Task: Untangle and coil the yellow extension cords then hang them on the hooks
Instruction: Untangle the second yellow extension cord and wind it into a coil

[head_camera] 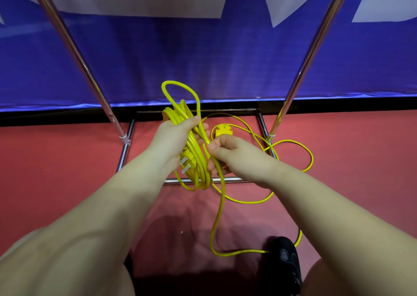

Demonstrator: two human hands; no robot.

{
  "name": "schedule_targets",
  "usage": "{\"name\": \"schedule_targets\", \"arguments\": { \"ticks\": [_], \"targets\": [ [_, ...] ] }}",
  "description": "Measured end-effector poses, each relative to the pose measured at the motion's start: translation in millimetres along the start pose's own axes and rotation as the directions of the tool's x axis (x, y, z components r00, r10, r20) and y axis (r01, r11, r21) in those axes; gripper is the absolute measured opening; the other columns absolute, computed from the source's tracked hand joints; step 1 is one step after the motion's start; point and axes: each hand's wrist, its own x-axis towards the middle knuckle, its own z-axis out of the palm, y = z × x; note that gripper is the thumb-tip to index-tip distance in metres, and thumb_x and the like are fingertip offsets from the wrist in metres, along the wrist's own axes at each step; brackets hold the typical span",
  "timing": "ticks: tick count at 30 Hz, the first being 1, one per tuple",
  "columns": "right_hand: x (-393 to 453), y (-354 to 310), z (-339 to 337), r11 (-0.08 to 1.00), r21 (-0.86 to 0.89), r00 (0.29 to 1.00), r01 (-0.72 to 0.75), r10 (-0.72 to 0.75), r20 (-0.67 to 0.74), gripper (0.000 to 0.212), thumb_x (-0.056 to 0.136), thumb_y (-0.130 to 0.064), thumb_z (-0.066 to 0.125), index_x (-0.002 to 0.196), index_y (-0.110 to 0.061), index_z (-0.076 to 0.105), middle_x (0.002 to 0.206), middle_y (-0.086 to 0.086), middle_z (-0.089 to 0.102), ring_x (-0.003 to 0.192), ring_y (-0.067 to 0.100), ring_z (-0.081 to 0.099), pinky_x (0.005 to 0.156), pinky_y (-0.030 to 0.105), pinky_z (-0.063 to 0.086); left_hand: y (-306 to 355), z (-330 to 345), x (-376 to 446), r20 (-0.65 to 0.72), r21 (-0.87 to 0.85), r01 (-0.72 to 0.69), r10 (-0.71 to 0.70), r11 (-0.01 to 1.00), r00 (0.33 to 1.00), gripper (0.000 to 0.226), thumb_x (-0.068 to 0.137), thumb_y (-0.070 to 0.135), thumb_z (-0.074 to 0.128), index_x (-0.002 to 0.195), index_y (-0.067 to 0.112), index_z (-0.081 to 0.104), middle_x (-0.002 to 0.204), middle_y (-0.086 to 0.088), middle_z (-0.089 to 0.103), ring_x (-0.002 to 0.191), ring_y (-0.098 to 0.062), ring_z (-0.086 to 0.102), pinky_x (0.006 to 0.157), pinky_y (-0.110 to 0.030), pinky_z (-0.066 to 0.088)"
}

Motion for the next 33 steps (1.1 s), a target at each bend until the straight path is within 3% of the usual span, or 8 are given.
{"name": "schedule_targets", "arguments": {
  "ticks": [6,10,13,16,18,23,28,33],
  "targets": [
    [-9.0,10.2,-16.8,0.94,-0.327,0.95,-0.093,0.183,0.255,0.019,0.094,-0.024,0.053,0.076,-0.021,0.049,0.078,0.0,0.061,0.074,0.012,0.055,0.07,0.022,0.044,1.0,-8.0,7.5,-0.099,-0.001,-0.036,0.035,0.999,0.994,0.011,0.091,0.009,0.055,0.081,0.005,0.058,0.051,0.002,0.067,0.048,-0.009,0.065,0.052,-0.022,0.055],
    [-9.2,16.2,-24.5,0.895,-0.44,0.95,-0.078,0.2,0.238,0.018,0.092,-0.009,0.054,0.085,-0.023,0.046,0.08,0.002,0.065,0.074,0.015,0.057,0.064,0.02,0.044,-0.1,-17.9,14.5,-0.15,0.038,-0.031,0.036,0.999,0.988,0.016,0.091,0.013,0.056,0.076,0.008,0.058,0.054,0.004,0.068,0.055,-0.013,0.066,0.062,-0.027,0.056],
    [-3.8,18.7,-33.3,0.894,-0.443,0.998,-0.069,0.057,-0.04,0.017,0.09,-0.008,0.056,0.096,-0.019,0.044,0.069,-0.003,0.063,0.062,0.012,0.061,0.065,0.027,0.05,1.9,-25.1,19.0,-0.165,0.075,0.004,0.008,0.997,0.986,0.018,0.09,0.022,0.058,0.075,0.013,0.06,0.057,0.005,0.07,0.064,-0.017,0.066,0.079,-0.036,0.052],
    [-2.2,19.4,-47.8,0.938,-0.341,0.913,-0.062,-0.085,-0.4,0.015,0.088,-0.013,0.061,0.09,-0.019,0.047,0.07,0.002,0.066,0.05,0.007,0.064,0.056,0.027,0.053,4.4,-27.1,16.9,-0.122,0.101,0.044,-0.032,0.994,0.992,0.02,0.092,0.028,0.057,0.077,0.014,0.057,0.048,0.008,0.064,0.048,-0.007,0.064,0.061,-0.027,0.051],
    [-3.9,18.6,-54.9,0.941,-0.324,0.889,-0.094,-0.066,-0.452,0.016,0.087,-0.011,0.061,0.08,-0.019,0.048,0.072,0.007,0.067,0.051,0.015,0.066,0.056,0.031,0.054,5.1,-25.3,12.5,-0.065,0.137,0.043,-0.034,0.99,0.997,0.023,0.091,0.028,0.058,0.072,0.014,0.055,0.044,0.007,0.058,0.044,-0.008,0.061,0.048,-0.021,0.049],
    [-16.9,12.5,-50.8,0.797,-0.584,0.988,-0.151,0.098,-0.123,0.012,0.082,-0.004,0.052,0.079,-0.008,0.062,0.062,0.003,0.062,0.041,0.012,0.056,0.043,0.017,0.044,5.4,-22.8,7.8,0.094,0.218,-0.012,-0.009,0.976,0.996,0.023,0.089,0.026,0.06,0.071,0.015,0.052,0.046,0.006,0.051,0.044,-0.012,0.054,0.057,-0.028,0.045],
    [-23.8,0.1,-48.8,0.961,-0.273,0.994,-0.052,0.076,0.076,0.018,0.084,-0.002,0.058,0.069,-0.012,0.062,0.05,-0.002,0.053,0.048,0.015,0.043,0.045,0.02,0.04,4.2,-11.7,-2.6,0.211,0.309,-0.101,0.036,0.946,0.977,0.014,0.091,0.012,0.056,0.077,0.012,0.056,0.056,0.002,0.067,0.057,-0.014,0.067,0.057,-0.025,0.056],
    [-17.4,-2.1,-54.6,0.995,-0.08,0.998,0.06,-0.057,0.034,0.018,0.088,-0.003,0.056,0.073,-0.009,0.064,0.052,-0.001,0.051,0.053,0.016,0.04,0.049,0.023,0.035,7.6,-7.4,-10.6,0.335,0.366,-0.244,0.118,0.898,0.935,0.016,0.09,0.013,0.058,0.077,0.021,0.064,0.091,-0.005,0.073,0.082,-0.008,0.068,0.084,-0.027,0.051]
  ]
}}
